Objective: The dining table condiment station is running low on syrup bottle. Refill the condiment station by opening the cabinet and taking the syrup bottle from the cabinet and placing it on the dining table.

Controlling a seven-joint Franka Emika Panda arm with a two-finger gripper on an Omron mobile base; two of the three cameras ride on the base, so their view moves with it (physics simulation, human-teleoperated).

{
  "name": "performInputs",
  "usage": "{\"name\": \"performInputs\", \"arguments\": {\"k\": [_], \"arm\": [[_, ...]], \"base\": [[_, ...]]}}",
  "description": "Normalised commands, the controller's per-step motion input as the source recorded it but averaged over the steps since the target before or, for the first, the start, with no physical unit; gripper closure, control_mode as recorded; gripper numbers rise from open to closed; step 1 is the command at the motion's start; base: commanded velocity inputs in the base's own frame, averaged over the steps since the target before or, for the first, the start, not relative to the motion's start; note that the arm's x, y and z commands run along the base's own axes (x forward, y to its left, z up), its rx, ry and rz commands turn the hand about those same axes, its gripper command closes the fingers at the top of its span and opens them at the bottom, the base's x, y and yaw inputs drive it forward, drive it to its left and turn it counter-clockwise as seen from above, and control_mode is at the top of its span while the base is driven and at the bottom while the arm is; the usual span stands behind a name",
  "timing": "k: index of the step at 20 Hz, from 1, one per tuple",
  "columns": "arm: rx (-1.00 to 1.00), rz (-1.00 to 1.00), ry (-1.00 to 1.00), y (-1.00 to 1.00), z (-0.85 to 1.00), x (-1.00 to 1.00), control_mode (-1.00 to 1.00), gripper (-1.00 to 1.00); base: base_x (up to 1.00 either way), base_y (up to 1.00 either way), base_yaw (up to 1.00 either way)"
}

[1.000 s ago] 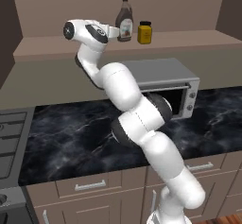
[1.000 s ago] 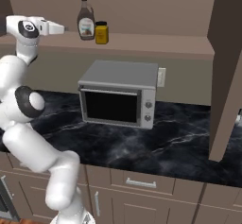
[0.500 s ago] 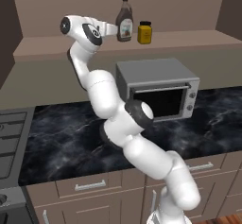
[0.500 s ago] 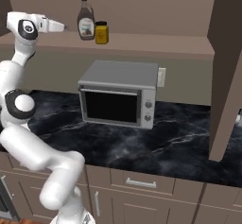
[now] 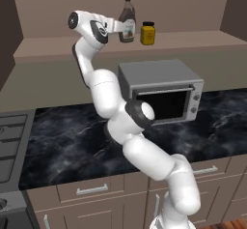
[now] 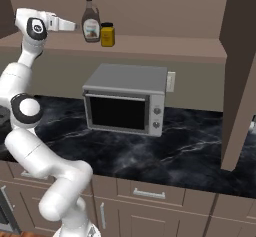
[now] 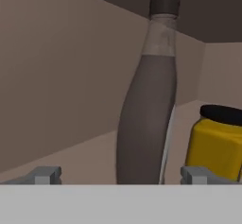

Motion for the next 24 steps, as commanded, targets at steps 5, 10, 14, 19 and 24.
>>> {"name": "performInputs", "arguments": {"k": [5,10,14,19,24], "arm": [[0.01,0.0,0.0,-0.21,0.0,0.0,-1.0,-1.0],[0.0,0.0,0.0,-0.16,0.0,0.03,-1.0,-1.0],[0.0,0.0,0.01,-0.17,0.0,0.0,-1.0,-1.0],[0.0,0.0,0.02,-0.12,0.0,0.0,-1.0,-1.0],[0.0,0.0,0.03,0.0,0.0,0.02,-1.0,-1.0]], "base": [[0.0,0.0,0.0],[0.0,0.0,0.0],[0.0,0.0,0.0],[0.0,0.0,0.0],[0.0,0.0,0.0]]}}
